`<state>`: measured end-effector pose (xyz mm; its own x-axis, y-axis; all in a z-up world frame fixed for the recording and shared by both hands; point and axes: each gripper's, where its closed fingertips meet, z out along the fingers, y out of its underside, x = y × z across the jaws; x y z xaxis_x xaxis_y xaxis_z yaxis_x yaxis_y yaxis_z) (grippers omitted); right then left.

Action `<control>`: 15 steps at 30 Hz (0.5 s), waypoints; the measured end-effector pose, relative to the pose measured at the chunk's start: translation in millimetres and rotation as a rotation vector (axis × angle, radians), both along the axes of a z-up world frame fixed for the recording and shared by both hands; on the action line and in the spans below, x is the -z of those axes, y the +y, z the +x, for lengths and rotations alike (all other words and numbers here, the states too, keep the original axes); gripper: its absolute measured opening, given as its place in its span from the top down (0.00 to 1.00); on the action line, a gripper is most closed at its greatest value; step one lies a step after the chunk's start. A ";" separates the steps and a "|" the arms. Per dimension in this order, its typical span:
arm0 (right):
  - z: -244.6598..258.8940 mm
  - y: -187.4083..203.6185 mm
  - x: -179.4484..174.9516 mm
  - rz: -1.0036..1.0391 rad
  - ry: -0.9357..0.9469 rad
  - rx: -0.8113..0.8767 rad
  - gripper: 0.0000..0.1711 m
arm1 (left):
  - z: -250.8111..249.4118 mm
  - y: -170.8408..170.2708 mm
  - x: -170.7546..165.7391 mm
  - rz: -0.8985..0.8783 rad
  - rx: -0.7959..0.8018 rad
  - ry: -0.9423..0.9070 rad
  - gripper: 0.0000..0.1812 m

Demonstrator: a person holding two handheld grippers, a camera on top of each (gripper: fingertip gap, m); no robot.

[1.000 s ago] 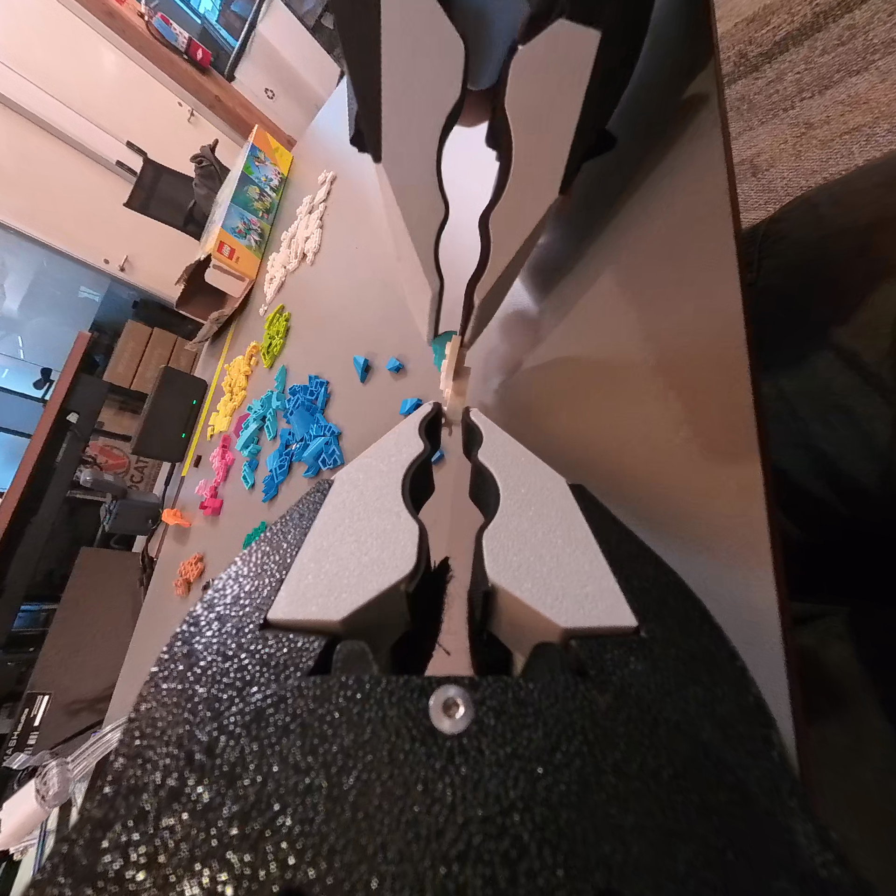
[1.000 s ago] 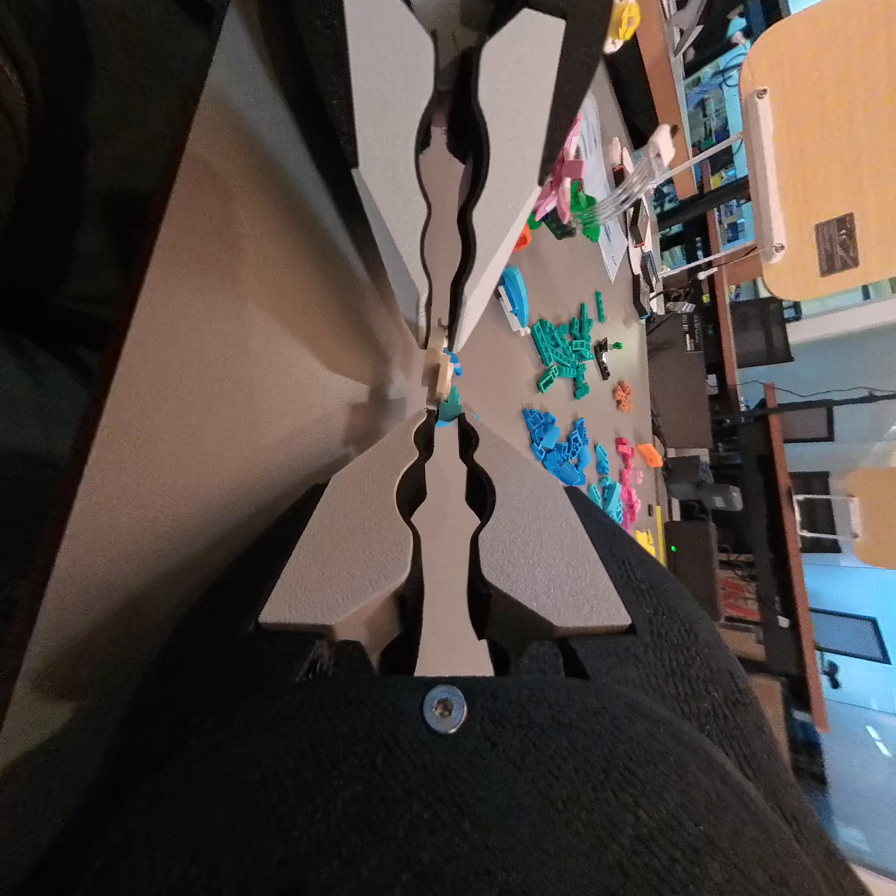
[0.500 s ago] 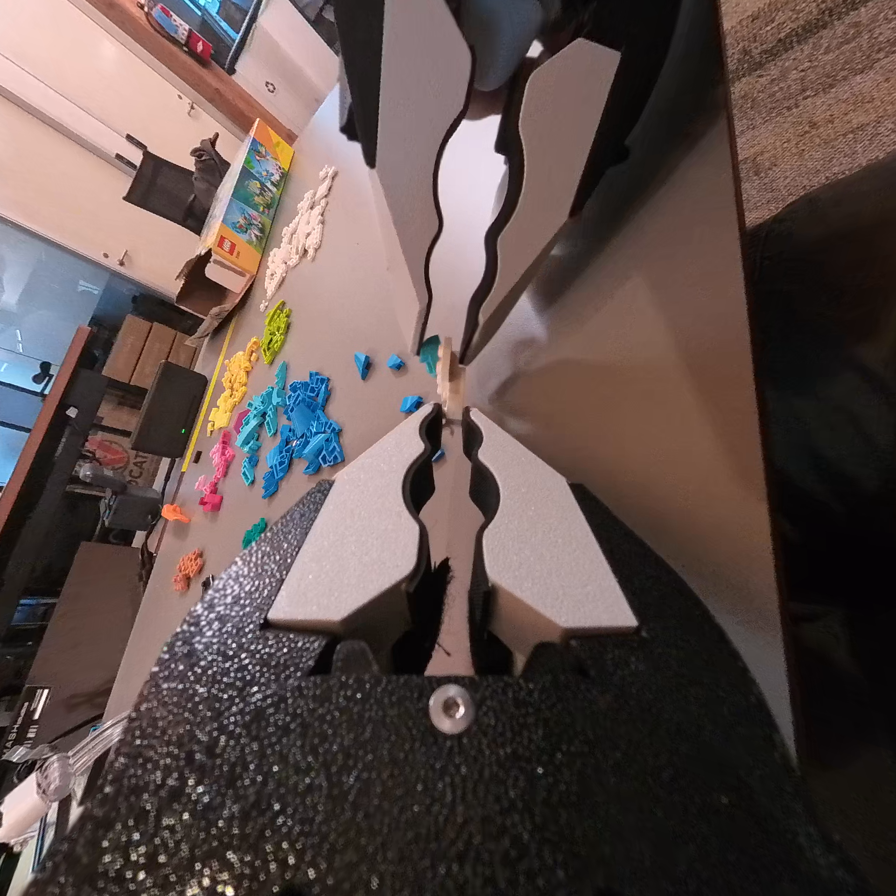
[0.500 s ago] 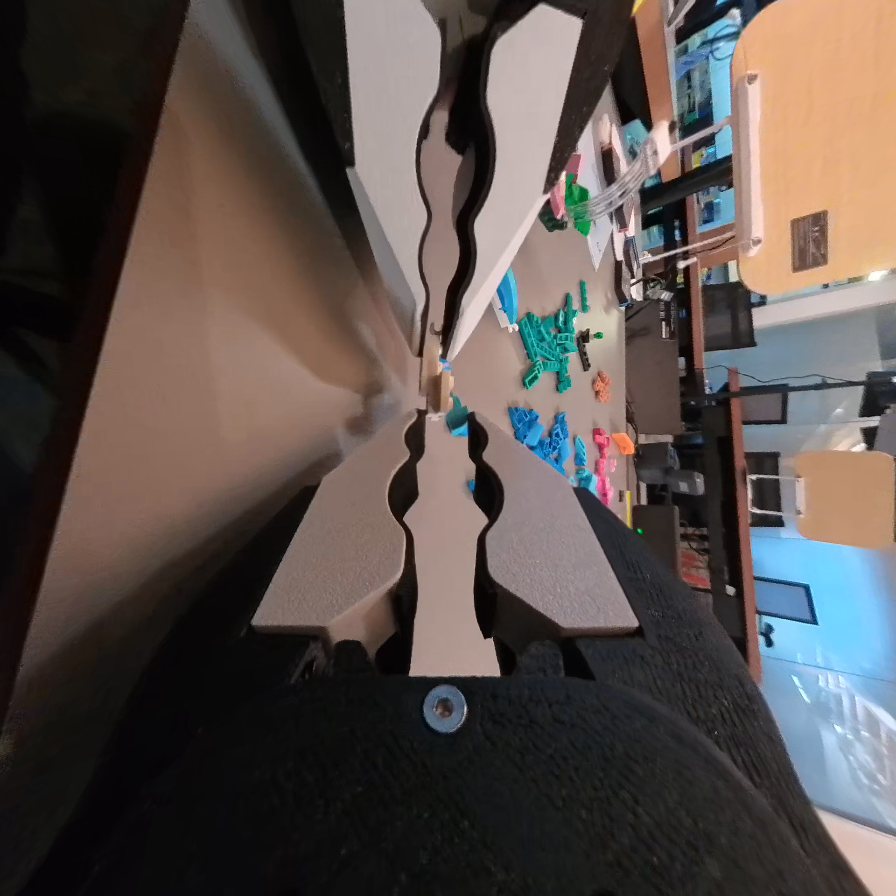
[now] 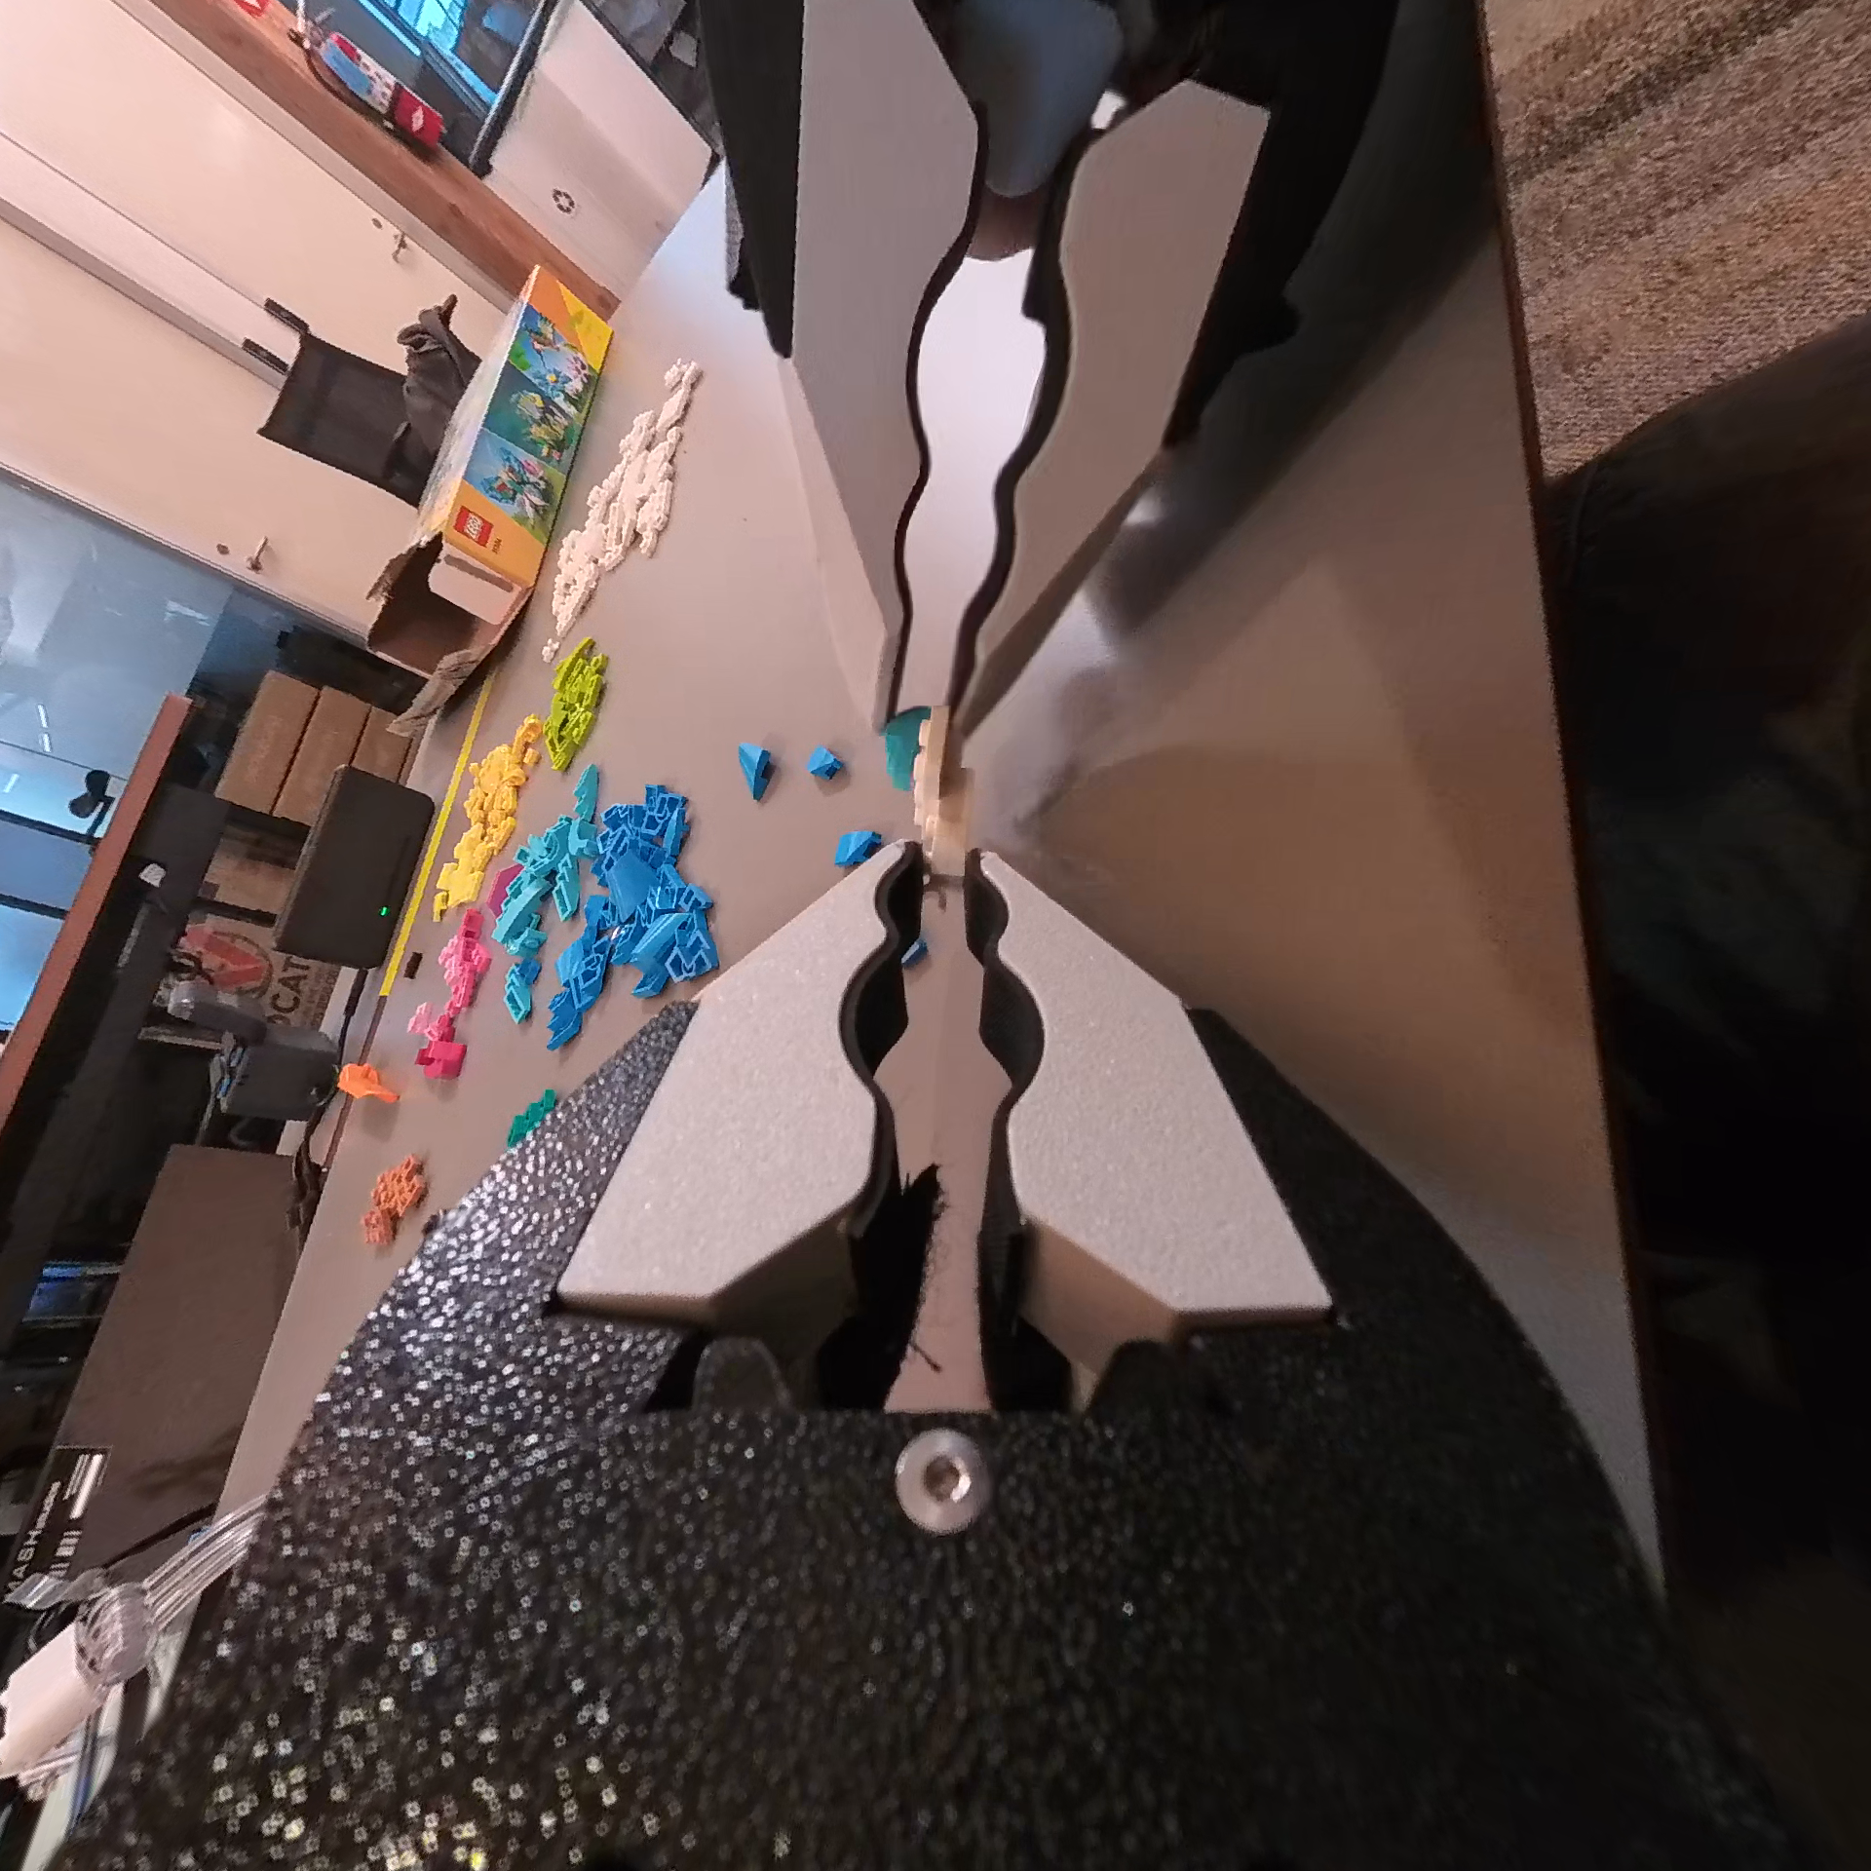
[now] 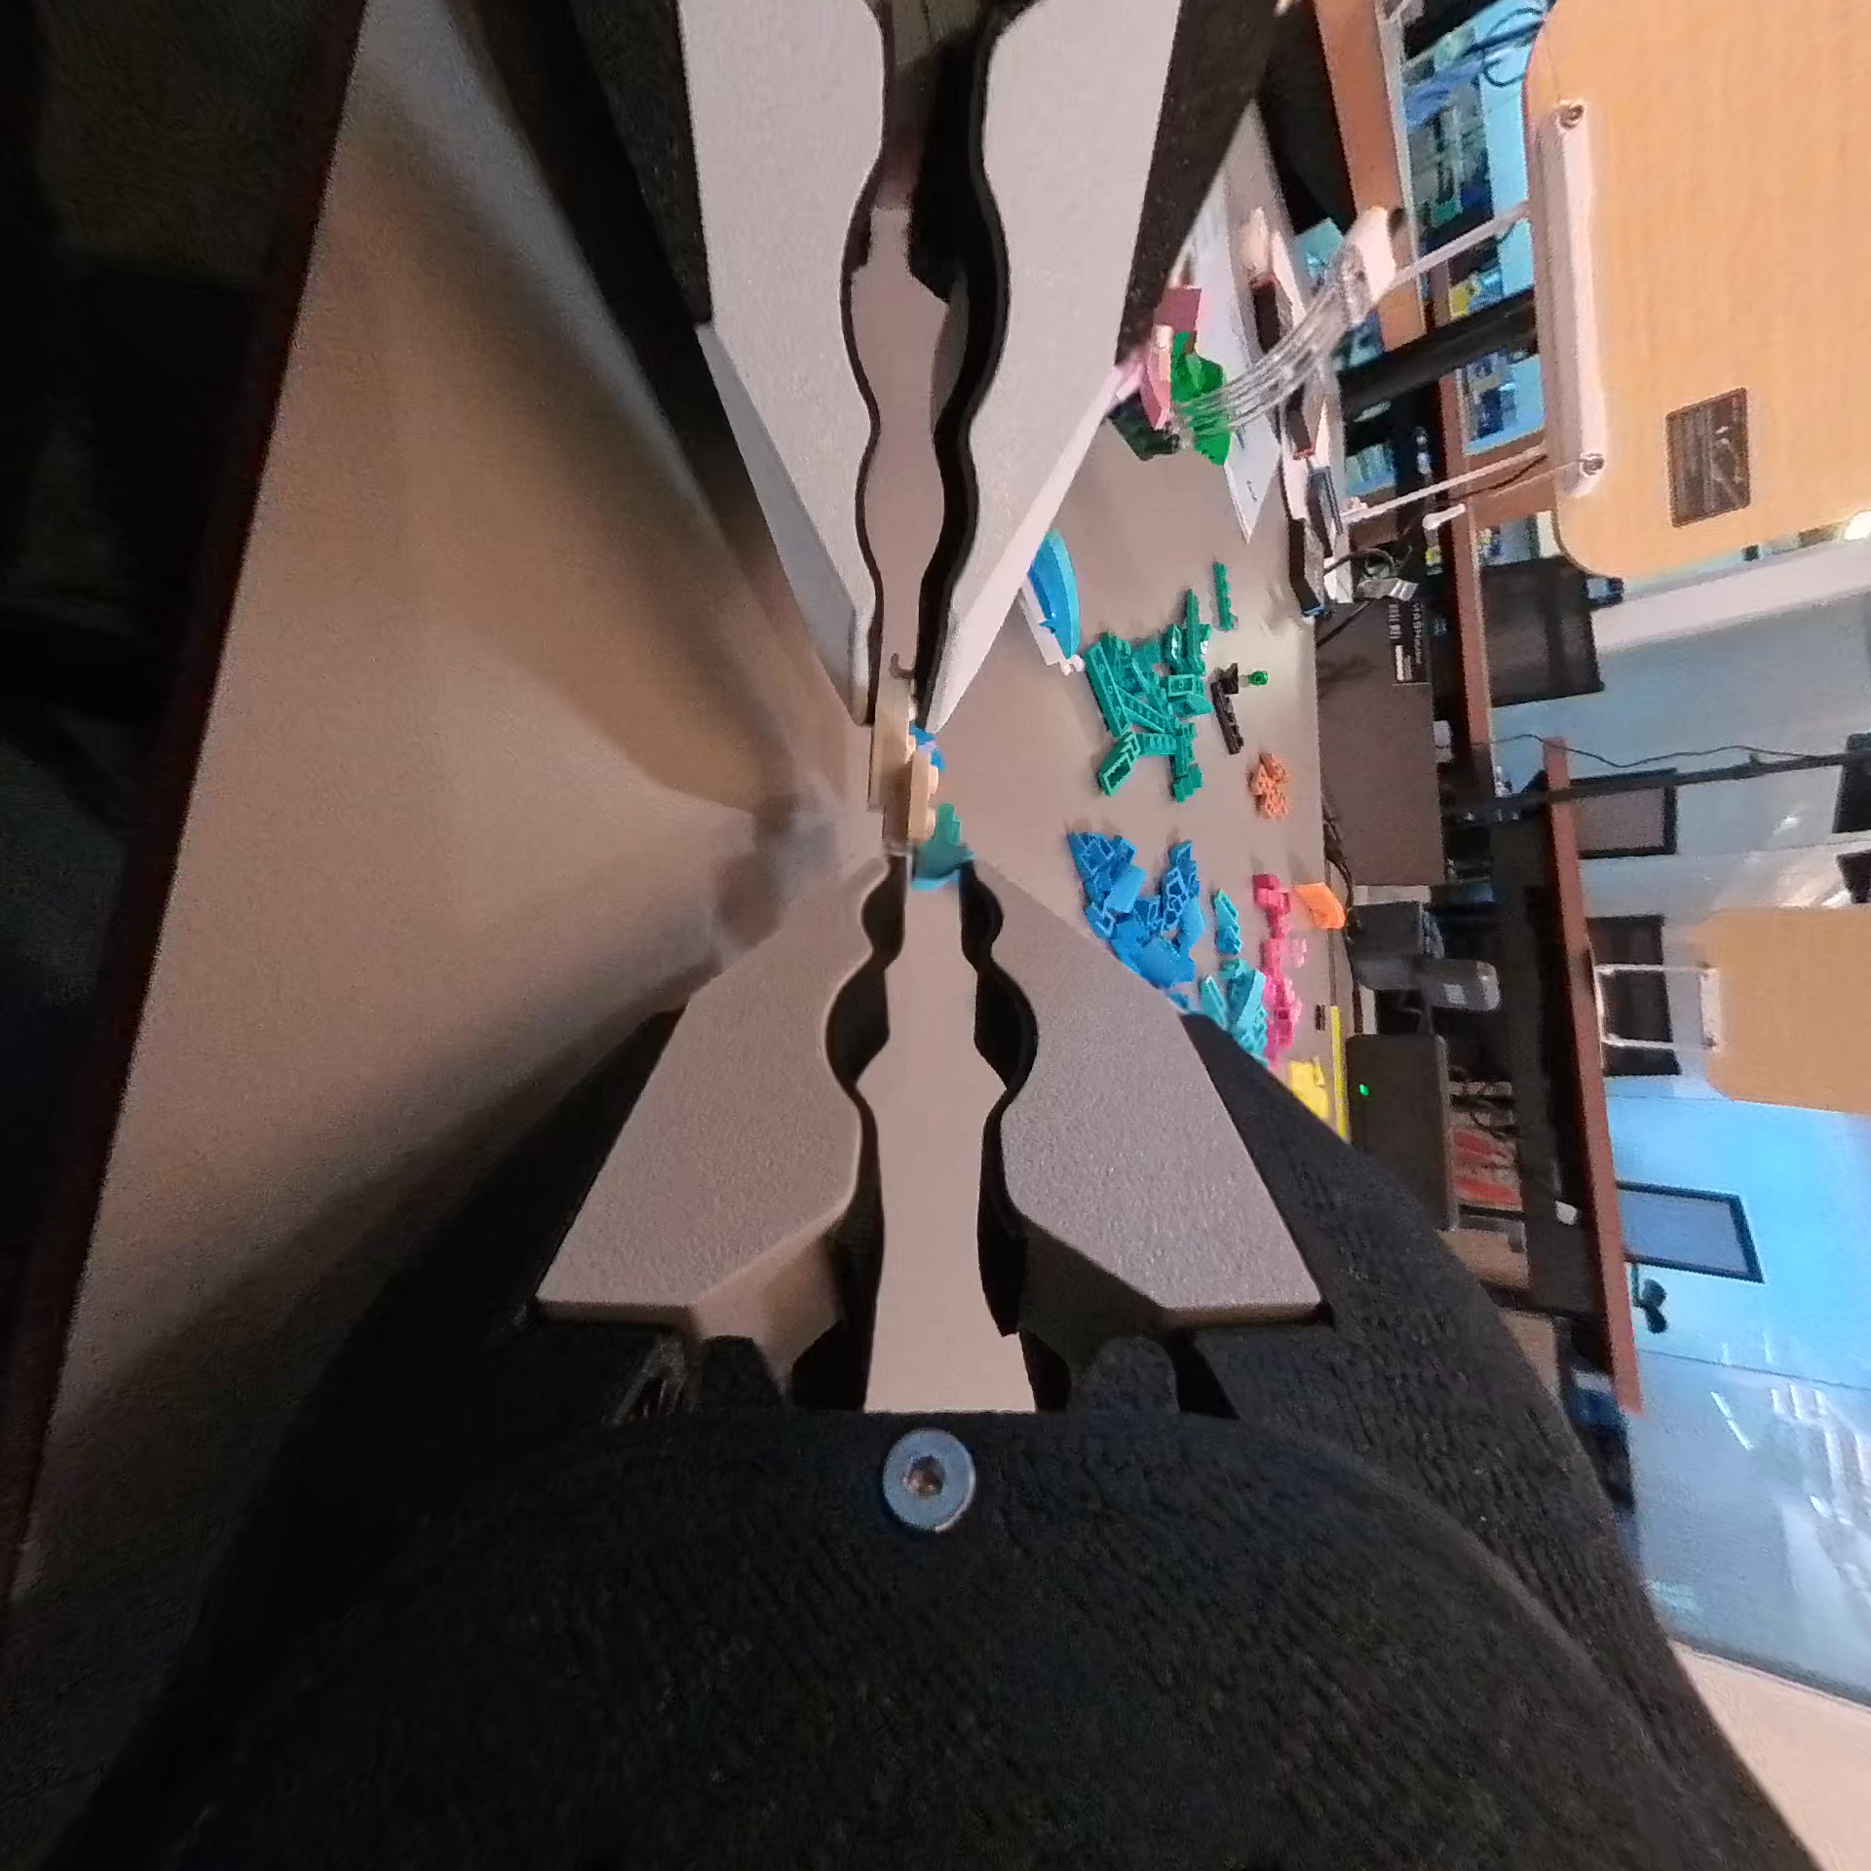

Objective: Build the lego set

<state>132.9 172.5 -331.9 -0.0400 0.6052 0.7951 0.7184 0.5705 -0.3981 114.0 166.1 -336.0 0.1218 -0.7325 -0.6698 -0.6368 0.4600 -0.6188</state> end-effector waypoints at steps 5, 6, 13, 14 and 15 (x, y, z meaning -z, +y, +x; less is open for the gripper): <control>-0.4 -1.7 -0.2 0.027 -0.013 -0.025 0.95 | 0.4 -0.5 0.3 0.008 0.005 0.005 0.97; -0.6 -2.5 0.5 0.027 -0.020 -0.032 0.94 | 0.4 -0.6 0.4 0.007 0.006 0.006 0.97; -0.3 -3.0 3.8 0.049 -0.062 -0.023 0.90 | 0.6 -0.4 0.5 0.001 0.004 0.006 0.97; -0.5 -2.1 2.6 0.053 -0.052 -0.016 0.91 | 0.6 -0.4 0.4 0.000 0.004 0.005 0.97; -0.6 -1.2 0.8 0.056 -0.036 -0.010 0.93 | 0.5 -0.3 0.2 -0.002 0.004 0.002 0.97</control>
<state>132.3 171.3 -332.7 -0.0749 0.5596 0.8254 0.7259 0.5981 -0.3396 114.5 165.7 -336.3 0.1178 -0.7343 -0.6686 -0.6365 0.4609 -0.6183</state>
